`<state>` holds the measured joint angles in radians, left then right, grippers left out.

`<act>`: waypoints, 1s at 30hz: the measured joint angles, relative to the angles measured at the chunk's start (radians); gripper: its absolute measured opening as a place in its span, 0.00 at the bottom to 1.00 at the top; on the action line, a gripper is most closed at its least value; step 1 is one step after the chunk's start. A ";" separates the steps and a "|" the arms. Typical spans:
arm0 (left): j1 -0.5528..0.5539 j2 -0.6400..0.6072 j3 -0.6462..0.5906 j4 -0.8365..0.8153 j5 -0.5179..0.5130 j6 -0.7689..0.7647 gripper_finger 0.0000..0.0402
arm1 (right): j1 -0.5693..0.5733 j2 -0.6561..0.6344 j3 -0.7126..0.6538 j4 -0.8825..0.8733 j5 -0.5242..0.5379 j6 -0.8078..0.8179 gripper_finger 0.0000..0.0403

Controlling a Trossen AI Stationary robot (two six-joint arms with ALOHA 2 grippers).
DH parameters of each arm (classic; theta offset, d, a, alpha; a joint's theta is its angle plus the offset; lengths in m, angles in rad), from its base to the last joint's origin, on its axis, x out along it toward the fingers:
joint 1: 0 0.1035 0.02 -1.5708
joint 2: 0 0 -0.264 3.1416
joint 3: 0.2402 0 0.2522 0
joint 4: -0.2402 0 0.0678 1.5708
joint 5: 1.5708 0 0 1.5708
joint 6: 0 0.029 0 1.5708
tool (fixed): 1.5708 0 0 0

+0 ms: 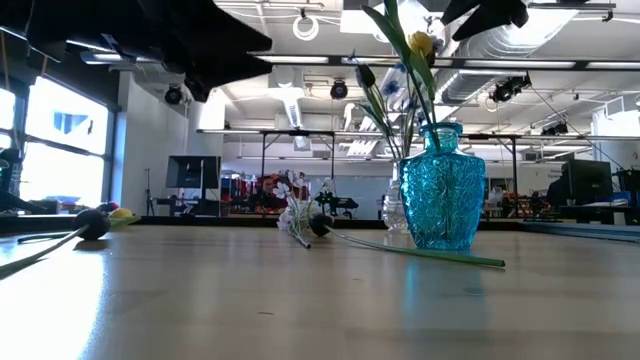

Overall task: Sort flowers into vase by color
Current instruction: Put the black tulip into the transparent flower vase, then put the white flowers into the blue flower vase

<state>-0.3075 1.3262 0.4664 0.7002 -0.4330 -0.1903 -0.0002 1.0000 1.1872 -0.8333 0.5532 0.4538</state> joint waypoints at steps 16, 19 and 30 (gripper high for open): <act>0.273 0.116 0.173 -0.569 -0.008 -0.304 0.40 | 0.531 0.183 -0.330 0.276 0.305 0.430 0.57; 0.282 0.202 0.216 -0.572 -0.002 -0.322 0.40 | 0.585 0.239 -0.384 0.400 0.379 0.456 0.57; 0.363 0.412 0.404 -0.685 0.127 -0.341 0.46 | 0.675 0.343 -0.431 0.551 0.558 0.463 0.57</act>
<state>0.0559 1.7378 0.8707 0.0149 -0.3061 -0.5313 0.6751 1.3430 0.7559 -0.2825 1.1116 0.9169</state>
